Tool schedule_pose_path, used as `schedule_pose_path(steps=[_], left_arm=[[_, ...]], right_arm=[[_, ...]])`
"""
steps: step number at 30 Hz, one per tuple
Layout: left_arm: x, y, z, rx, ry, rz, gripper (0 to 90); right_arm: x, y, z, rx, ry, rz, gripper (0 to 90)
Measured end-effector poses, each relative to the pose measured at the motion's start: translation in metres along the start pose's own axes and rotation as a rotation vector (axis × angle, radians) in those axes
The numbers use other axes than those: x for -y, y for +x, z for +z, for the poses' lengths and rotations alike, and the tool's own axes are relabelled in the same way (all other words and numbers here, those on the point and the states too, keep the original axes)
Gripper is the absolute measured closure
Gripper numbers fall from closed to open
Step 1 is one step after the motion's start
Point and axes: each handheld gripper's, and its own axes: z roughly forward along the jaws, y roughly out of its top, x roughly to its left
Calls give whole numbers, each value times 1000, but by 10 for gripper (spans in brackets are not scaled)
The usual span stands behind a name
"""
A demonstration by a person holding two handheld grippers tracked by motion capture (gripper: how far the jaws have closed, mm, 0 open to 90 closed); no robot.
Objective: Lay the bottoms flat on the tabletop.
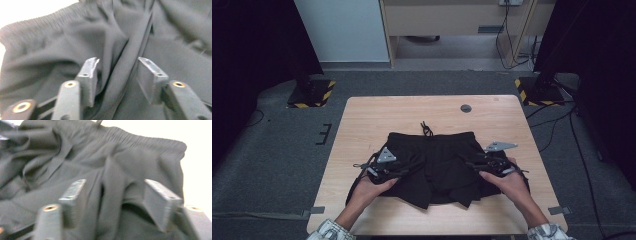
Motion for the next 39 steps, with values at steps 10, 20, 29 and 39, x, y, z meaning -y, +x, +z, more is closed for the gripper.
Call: schedule_pose_path(steps=[10, 20, 29, 39], left_arm=[[-28, 49, -25, -122, -69, -3, 400], [-23, 103, -1, -175, -22, -86, 451], [-3, 119, 30, -252, 62, -87, 487], [20, 103, 25, -212, 59, -67, 410]], right_arm=[[-17, -46, 18, 142, 17, 49, 415], [-4, -64, 49, 183, 95, 72, 572], [0, -64, 55, 175, 82, 83, 610], [3, -64, 54, 168, 62, 79, 604]])
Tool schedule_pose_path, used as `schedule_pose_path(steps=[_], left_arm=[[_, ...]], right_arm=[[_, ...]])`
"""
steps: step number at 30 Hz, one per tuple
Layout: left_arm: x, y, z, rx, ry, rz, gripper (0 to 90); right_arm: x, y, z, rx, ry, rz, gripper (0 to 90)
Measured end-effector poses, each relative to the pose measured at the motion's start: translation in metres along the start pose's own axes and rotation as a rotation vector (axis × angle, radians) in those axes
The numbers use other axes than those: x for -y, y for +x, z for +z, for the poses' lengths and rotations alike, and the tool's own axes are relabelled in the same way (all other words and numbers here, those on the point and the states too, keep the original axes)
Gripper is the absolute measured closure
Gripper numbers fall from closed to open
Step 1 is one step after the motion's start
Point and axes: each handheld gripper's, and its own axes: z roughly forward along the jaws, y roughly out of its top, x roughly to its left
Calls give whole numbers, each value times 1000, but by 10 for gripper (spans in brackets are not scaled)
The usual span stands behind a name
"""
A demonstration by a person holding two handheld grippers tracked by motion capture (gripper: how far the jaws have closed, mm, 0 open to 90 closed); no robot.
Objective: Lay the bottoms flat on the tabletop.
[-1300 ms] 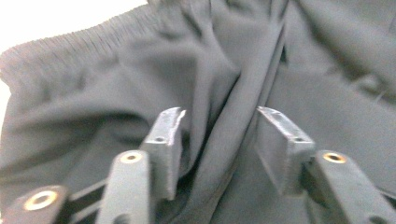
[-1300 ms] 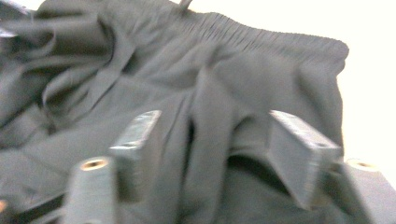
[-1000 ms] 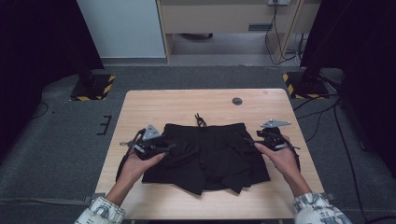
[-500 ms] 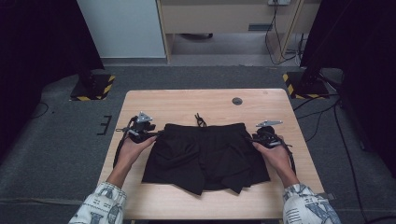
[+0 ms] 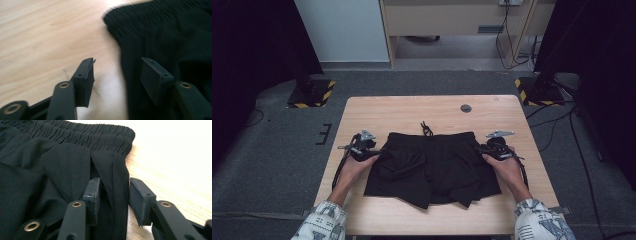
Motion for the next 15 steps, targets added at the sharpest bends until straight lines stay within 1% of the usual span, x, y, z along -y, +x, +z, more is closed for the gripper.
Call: schedule_pose_path(steps=[1, 2, 3, 4, 5, 7, 8, 10, 11, 12, 13, 14, 15], left_arm=[[1, -4, -2, 16, -21, -2, 388], [1, -9, -3, 21, -21, 12, 380], [2, -14, -4, 23, -17, 31, 350], [2, -18, -5, 42, -17, 38, 310], [3, -22, -5, 63, -12, 42, 294], [5, -32, -7, 74, -9, 69, 249], [6, -36, -8, 83, -4, 72, 238], [9, -43, -11, 104, -12, 69, 217], [10, -47, -13, 108, -18, 75, 216], [12, -51, -15, 100, -20, 89, 207], [13, -53, -17, 105, -21, 97, 194], [15, -53, -18, 112, -17, 96, 195], [15, -52, -20, 109, -16, 95, 192]], right_arm=[[0, 0, 0, -1, -4, 2, 601], [0, 0, 0, -2, -6, 4, 597], [1, 0, 1, -1, -9, 3, 593], [1, 1, 1, 1, -10, 3, 588], [1, 1, 1, 3, -11, -1, 587], [1, 3, 1, 6, -9, -6, 576], [1, 3, 1, 10, -10, -9, 575], [1, 4, 1, 11, -7, -11, 574], [1, 4, 1, 12, -9, -11, 571], [1, 4, 1, 9, -10, -6, 568], [2, 4, 1, 9, -12, -6, 565], [2, 4, 1, 8, -14, -9, 559], [2, 4, 1, 11, -17, -16, 555]])
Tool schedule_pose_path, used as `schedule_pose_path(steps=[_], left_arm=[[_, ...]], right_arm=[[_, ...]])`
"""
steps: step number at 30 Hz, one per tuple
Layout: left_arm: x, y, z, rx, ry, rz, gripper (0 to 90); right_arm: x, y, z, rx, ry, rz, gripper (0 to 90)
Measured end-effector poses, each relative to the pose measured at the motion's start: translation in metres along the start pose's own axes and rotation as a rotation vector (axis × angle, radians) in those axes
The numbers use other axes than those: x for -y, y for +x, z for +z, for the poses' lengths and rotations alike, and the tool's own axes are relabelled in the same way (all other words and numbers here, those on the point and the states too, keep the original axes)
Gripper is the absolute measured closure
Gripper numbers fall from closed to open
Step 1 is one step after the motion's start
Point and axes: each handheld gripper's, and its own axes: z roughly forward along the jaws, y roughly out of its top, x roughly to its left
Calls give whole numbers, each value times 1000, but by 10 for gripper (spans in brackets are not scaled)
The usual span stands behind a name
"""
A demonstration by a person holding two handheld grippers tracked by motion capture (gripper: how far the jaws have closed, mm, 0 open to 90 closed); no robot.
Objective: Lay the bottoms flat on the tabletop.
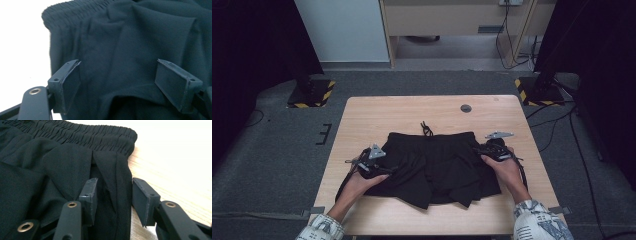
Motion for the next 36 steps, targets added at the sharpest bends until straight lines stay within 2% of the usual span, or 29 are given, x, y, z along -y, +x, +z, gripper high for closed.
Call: schedule_pose_path(steps=[3, 7, 9, 13, 17, 19, 21, 23, 24, 26, 28, 30, 32, 34, 36], left_arm=[[-2, 10, -7, -13, -28, -28, 184], [-11, 26, -17, -65, -57, -15, 194], [-18, 36, -19, -88, -64, -29, 208], [-27, 54, -10, -98, -65, -68, 286], [-28, 69, 9, -102, -25, -129, 329], [-28, 71, 17, -97, -7, -138, 338], [-29, 70, 21, -87, -14, -155, 344], [-30, 66, 25, -111, 8, -130, 358], [-30, 66, 28, -118, 20, -130, 373], [-29, 66, 32, -105, 29, -137, 411], [-27, 66, 36, -110, 45, -135, 444], [-26, 66, 39, -113, 60, -138, 491], [-26, 67, 40, -98, 52, -145, 527], [-27, 66, 41, -94, 51, -139, 579], [-28, 63, 41, -81, 57, -122, 662]], right_arm=[[0, 1, 0, -1, 0, -1, 550], [0, 1, 0, -2, 1, -2, 549], [0, 0, 0, -4, 2, 0, 550], [0, -1, 1, -3, -3, 7, 565], [0, -2, 1, 8, -8, 19, 619], [0, -3, 1, 9, -10, 17, 637], [0, -4, 0, 4, -10, 24, 659], [0, -5, 0, -1, -11, 31, 695], [0, -5, 0, -7, -11, 36, 712], [0, -5, 0, -15, -13, 38, 737], [0, -6, 1, -17, -21, 47, 735], [0, -6, 3, -19, -35, 55, 698], [-1, -6, 5, -22, -38, 65, 660], [-4, -4, 7, -13, -36, 50, 646], [-7, -3, 9, -7, -22, 31, 736]])
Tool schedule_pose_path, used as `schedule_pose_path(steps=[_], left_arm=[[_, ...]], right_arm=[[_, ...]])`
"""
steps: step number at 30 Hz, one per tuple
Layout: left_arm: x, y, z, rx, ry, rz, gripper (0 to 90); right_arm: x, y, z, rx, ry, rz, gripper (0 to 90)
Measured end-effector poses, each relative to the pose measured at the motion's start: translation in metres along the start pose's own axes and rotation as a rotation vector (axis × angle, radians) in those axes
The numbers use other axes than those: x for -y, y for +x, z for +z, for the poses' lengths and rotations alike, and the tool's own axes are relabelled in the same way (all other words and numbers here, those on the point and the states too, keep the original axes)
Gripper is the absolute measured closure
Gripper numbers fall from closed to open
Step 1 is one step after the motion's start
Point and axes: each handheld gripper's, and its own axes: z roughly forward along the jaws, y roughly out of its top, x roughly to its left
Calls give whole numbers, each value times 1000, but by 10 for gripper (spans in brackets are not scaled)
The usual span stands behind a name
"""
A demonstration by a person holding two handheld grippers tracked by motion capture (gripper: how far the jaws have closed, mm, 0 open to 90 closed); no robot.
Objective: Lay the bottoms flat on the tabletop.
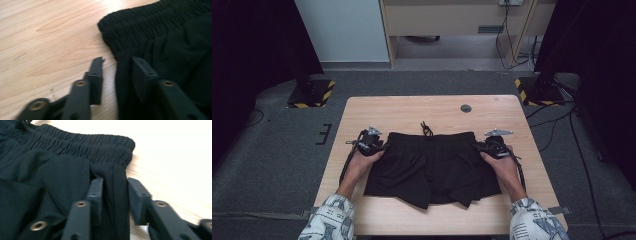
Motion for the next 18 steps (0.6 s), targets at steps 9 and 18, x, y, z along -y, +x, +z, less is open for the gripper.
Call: schedule_pose_path(steps=[9, 18], left_arm=[[-6, -6, -15, 14, -14, 22, 886], [-26, -20, -63, 10, -137, 94, 889]], right_arm=[[-10, 7, -17, -9, -29, -51, 890], [-25, 22, -53, -38, -126, -101, 891]])
